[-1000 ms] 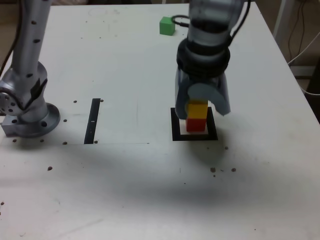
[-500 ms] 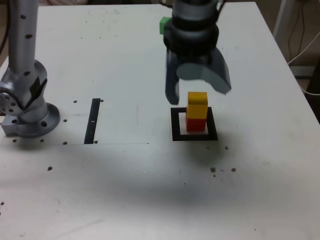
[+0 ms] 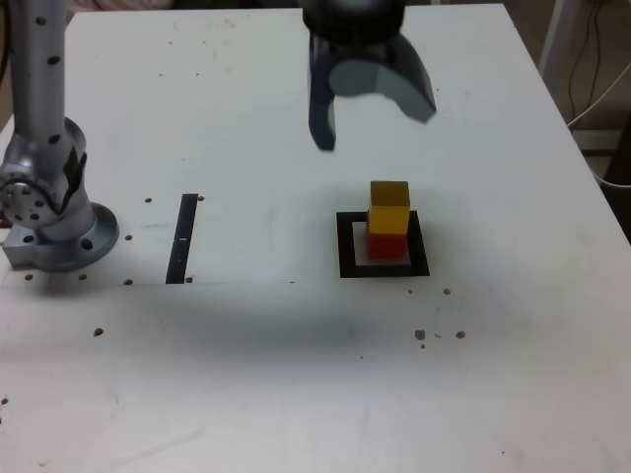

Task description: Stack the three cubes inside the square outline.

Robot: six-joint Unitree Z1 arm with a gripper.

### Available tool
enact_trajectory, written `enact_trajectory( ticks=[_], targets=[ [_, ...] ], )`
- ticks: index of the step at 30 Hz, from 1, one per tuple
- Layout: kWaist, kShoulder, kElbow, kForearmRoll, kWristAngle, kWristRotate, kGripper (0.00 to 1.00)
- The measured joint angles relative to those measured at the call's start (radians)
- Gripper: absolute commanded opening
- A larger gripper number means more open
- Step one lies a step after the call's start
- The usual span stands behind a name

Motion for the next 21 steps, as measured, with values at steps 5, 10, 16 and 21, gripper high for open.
enact_trajectory(
  ticks=[5,10,16,21],
  targets=[
    [0.095,-0.015,-0.003,0.000,0.009,0.068,0.99],
    [0.214,-0.017,-0.016,0.000,0.016,0.140,0.99],
    [0.354,-0.017,-0.052,-0.001,0.043,0.300,0.99],
    [0.461,0.001,-0.078,-0.006,0.075,0.426,1.00]
  ],
)
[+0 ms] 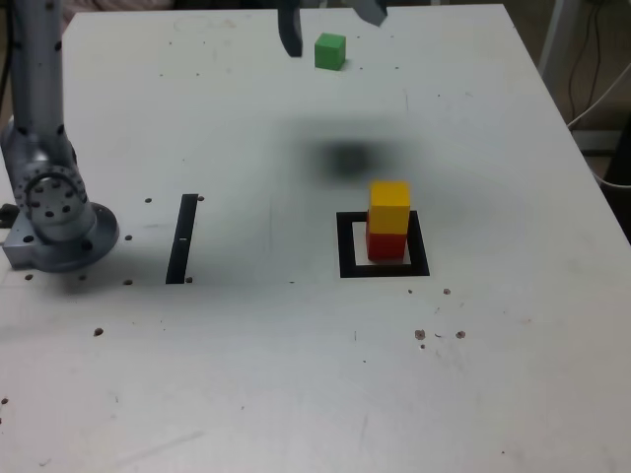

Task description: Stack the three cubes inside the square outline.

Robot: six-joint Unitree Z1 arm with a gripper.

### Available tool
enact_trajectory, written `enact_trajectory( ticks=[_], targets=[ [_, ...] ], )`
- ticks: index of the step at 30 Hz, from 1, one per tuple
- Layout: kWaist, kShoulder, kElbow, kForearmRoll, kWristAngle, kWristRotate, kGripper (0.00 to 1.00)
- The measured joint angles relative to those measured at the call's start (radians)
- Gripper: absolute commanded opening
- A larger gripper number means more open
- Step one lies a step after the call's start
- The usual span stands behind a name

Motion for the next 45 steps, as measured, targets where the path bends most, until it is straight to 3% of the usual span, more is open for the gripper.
enact_trajectory(
  ticks=[7,16,28,45],
  targets=[
    [0.133,0.077,-0.147,0.014,0.019,0.193,1.00],
    [0.255,0.320,-0.424,0.177,0.026,0.389,1.00],
    [0.331,0.427,-0.611,0.178,0.075,0.482,1.00],
    [0.347,0.598,-0.640,0.168,0.077,0.505,0.99]
  ],
)
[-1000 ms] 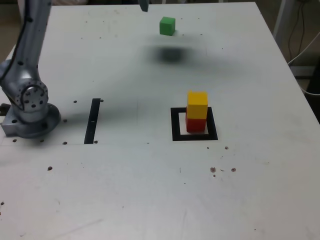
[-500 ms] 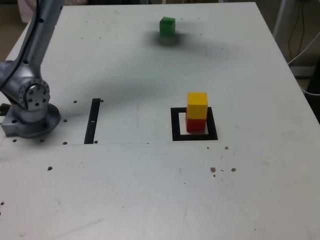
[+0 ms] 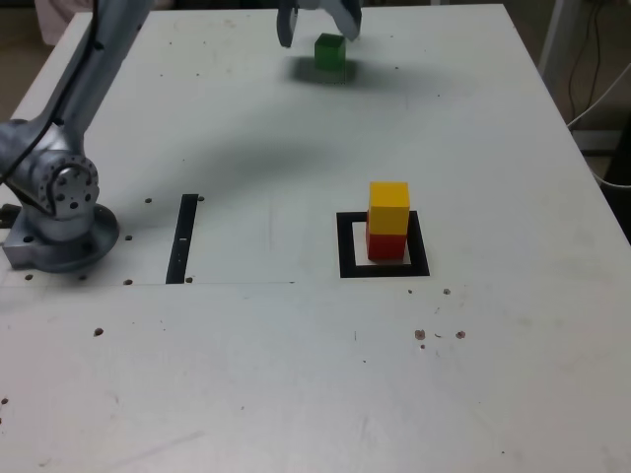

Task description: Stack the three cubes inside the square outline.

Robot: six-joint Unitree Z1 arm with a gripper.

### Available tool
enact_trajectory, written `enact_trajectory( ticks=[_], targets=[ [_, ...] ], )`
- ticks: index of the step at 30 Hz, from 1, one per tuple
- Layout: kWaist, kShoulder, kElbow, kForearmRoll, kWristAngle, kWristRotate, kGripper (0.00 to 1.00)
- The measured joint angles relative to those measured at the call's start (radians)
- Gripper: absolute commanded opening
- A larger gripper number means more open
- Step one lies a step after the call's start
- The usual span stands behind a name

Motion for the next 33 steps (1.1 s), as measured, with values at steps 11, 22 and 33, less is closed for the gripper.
enact_trajectory(
  ticks=[11,22,33],
  targets=[
    [-0.013,0.032,-0.015,-0.007,-0.012,0.009,0.85],
    [-0.009,0.048,-0.020,-0.028,-0.071,0.014,0.57],
    [0.009,0.052,-0.020,-0.070,-0.104,0.014,0.45]
  ],
)
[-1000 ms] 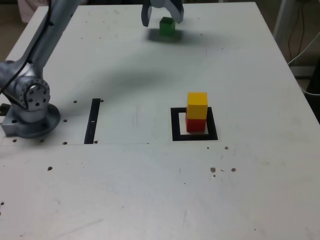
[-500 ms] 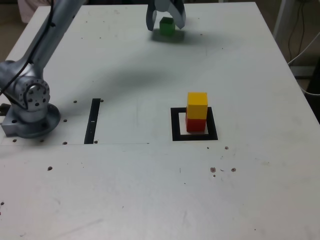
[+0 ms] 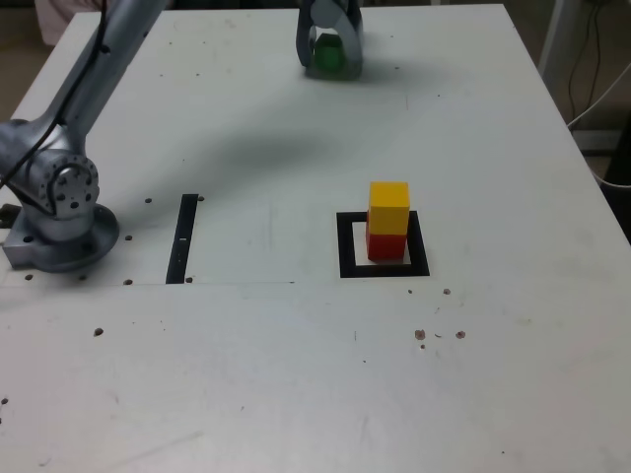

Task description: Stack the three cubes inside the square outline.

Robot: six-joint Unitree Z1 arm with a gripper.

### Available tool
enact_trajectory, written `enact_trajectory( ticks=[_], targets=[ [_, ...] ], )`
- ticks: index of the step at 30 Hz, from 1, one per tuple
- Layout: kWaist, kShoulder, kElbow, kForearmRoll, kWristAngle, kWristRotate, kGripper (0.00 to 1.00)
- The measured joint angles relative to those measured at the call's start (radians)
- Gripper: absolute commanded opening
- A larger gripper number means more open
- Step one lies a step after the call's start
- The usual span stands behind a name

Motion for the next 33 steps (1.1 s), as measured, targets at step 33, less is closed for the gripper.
enact_trajectory(
  ticks=[33],
  targets=[
    [-0.057,-0.093,0.034,0.033,0.012,-0.043,0.32]
  ],
)
